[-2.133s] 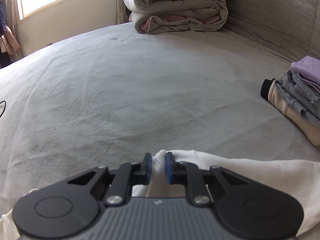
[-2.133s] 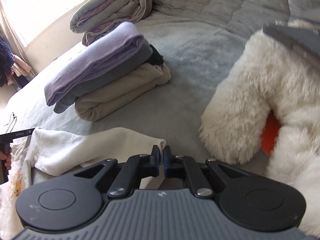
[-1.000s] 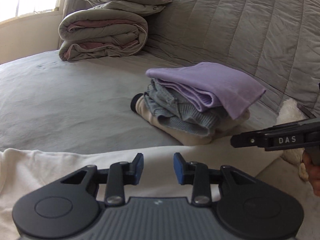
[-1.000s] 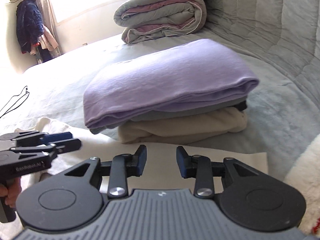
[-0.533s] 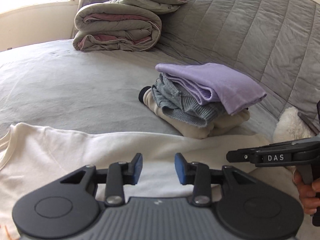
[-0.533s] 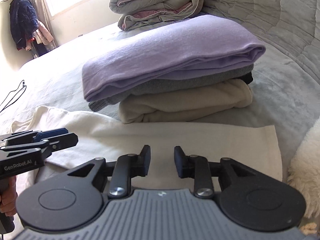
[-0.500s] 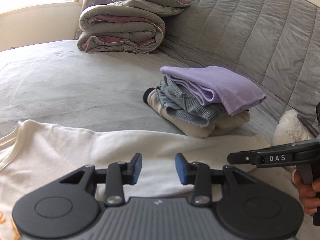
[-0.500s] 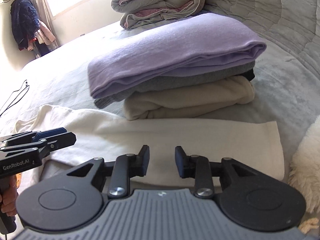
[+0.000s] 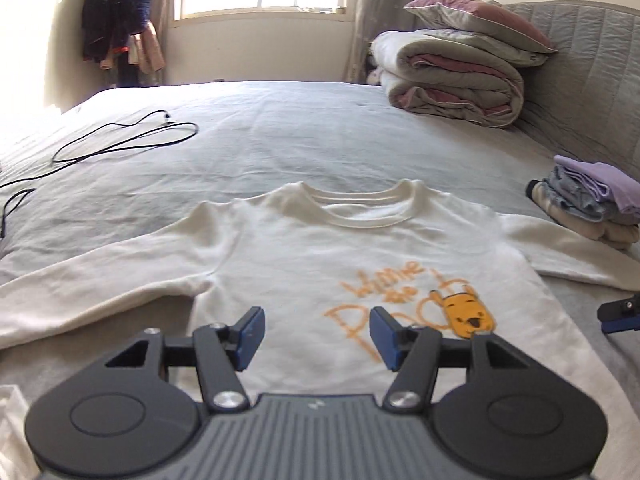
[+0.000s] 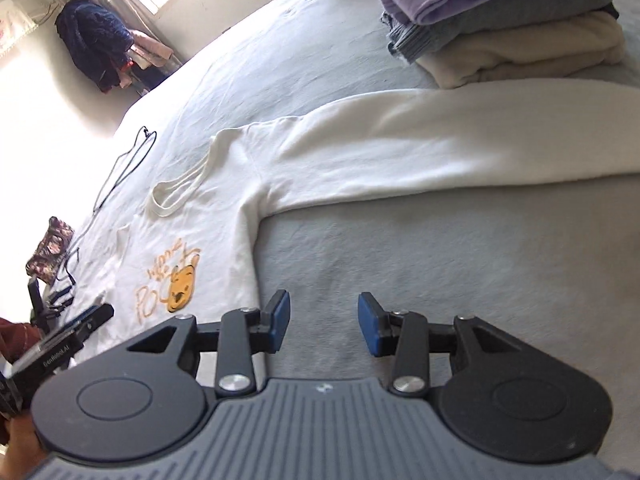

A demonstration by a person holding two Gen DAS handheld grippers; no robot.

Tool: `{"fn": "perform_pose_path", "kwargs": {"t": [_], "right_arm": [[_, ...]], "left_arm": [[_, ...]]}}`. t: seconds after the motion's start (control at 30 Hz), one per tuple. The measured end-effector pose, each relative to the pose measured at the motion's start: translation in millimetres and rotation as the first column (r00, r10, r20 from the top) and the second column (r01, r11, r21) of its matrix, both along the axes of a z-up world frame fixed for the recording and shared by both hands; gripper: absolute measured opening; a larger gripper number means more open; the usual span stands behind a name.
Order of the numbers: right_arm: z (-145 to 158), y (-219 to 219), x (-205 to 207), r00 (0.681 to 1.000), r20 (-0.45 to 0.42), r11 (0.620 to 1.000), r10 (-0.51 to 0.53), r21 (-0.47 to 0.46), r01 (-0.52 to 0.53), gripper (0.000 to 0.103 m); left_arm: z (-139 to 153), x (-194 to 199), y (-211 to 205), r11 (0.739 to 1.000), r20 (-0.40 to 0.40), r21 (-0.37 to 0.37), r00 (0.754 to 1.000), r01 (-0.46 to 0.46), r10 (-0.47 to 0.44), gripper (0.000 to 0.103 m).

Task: Fold clothes

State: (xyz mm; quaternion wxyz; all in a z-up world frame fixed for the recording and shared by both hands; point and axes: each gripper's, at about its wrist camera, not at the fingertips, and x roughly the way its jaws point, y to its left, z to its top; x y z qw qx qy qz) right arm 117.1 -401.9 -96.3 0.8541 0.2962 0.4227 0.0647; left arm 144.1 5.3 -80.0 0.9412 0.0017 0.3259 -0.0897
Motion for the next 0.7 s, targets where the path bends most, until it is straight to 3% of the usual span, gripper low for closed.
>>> {"fn": "perform_pose_path", "kwargs": {"t": [0.17, 0.3, 0.4, 0.47, 0.5, 0.53, 0.57, 0.63, 0.7], "right_arm": [[-17, 8, 8, 0.994, 0.017, 0.983, -0.110, 0.147, 0.106, 0.044], [-26, 5, 24, 0.979, 0.027, 0.951, -0.204, 0.245, 0.191, 0.043], [-28, 3, 35, 0.967, 0.038, 0.936, -0.252, 0.262, 0.234, 0.041], [-28, 2, 42, 0.958, 0.045, 0.927, -0.282, 0.270, 0.260, 0.040], [-27, 2, 45, 0.954, 0.051, 0.930, -0.294, 0.247, 0.273, 0.034], [-25, 3, 47, 0.951, 0.060, 0.935, -0.304, 0.208, 0.286, 0.014], [-22, 3, 49, 0.947, 0.069, 0.939, -0.314, 0.168, 0.299, 0.010], [-17, 2, 49, 0.931, 0.112, 0.934, -0.347, 0.124, 0.334, 0.007], [-14, 1, 50, 0.916, 0.147, 0.927, -0.374, 0.099, 0.362, 0.007]], "left_arm": [[-11, 13, 68, 0.981, -0.078, -0.131, 0.988, -0.145, 0.136, 0.059], [-30, 34, 98, 0.916, -0.174, -0.314, 0.964, -0.249, 0.202, 0.058], [-37, 49, 104, 0.879, -0.174, -0.379, 0.956, -0.288, 0.238, 0.057], [-40, 57, 104, 0.871, -0.150, -0.391, 0.955, -0.296, 0.257, 0.054], [-41, 59, 104, 0.870, -0.135, -0.385, 0.952, -0.306, 0.275, 0.051], [-42, 61, 104, 0.872, -0.122, -0.370, 0.947, -0.321, 0.297, 0.030], [-43, 63, 105, 0.872, -0.113, -0.362, 0.944, -0.330, 0.311, 0.008], [-42, 63, 108, 0.862, -0.089, -0.368, 0.936, -0.348, 0.340, 0.003], [-39, 64, 105, 0.871, -0.056, -0.332, 0.929, -0.362, 0.365, 0.001]]}}
